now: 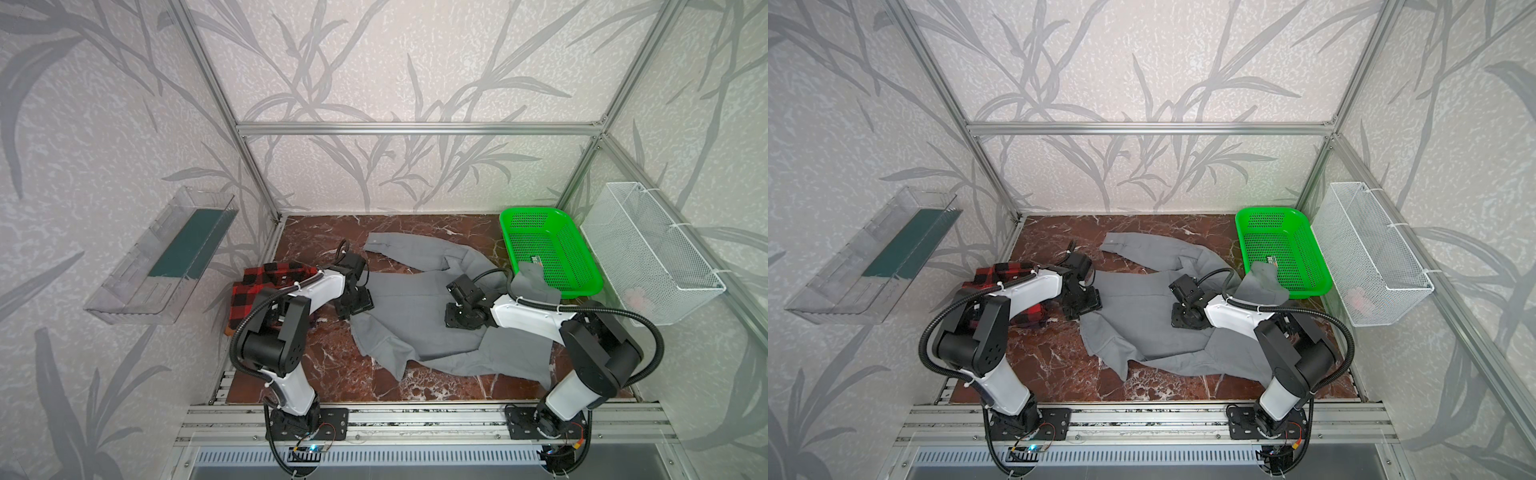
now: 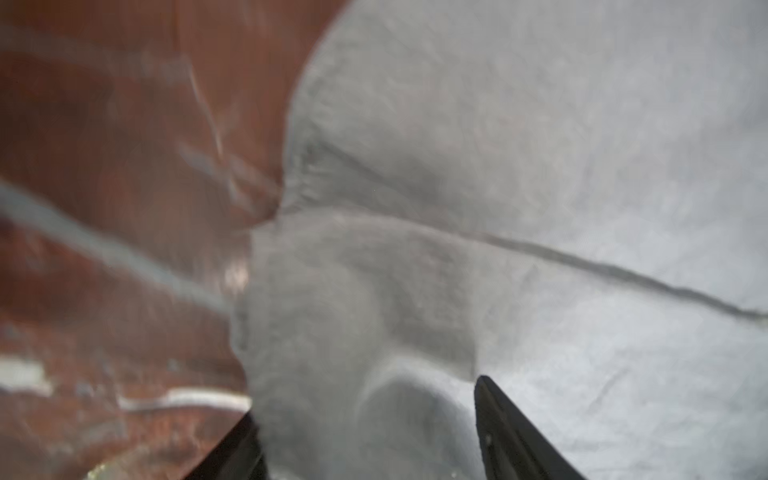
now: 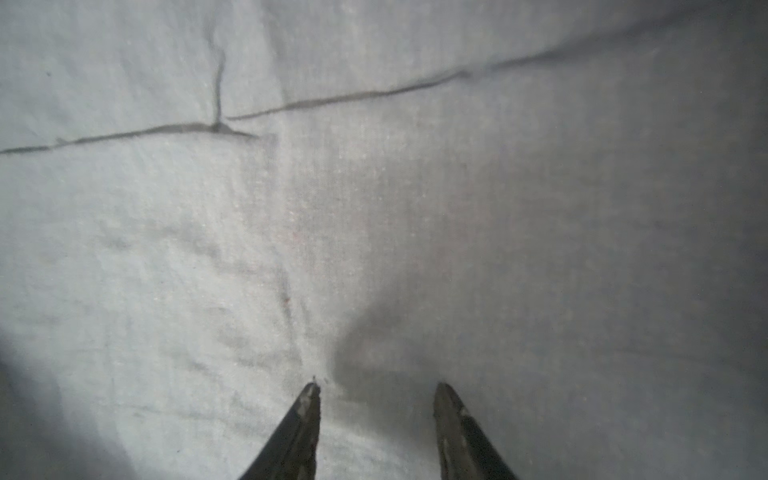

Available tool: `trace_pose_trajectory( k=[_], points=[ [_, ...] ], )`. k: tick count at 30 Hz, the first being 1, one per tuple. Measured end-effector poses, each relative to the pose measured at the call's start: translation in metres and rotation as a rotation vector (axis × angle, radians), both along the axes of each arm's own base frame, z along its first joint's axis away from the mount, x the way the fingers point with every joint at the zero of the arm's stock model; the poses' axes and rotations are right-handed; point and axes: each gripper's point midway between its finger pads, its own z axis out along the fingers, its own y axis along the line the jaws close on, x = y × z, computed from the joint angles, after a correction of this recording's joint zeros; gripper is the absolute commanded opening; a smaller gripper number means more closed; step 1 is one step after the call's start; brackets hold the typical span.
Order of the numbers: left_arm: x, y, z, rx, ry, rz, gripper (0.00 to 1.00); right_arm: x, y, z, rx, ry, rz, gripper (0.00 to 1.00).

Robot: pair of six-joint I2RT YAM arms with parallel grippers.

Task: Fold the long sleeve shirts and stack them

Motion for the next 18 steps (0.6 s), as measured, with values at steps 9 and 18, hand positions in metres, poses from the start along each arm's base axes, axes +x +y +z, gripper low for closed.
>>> trace_pose_trajectory(
  k=[9,18],
  points=[
    [0.092,0.029,0.011,0.005,-0.064,0.054,0.69,0.062,0.037,0.002,0.057,-0.062,-0.038,0.45],
    [0.112,0.006,0.119,0.003,-0.307,-0.028,0.79,0.145,0.064,0.005,0.125,-0.182,-0.156,0.45]
  ],
)
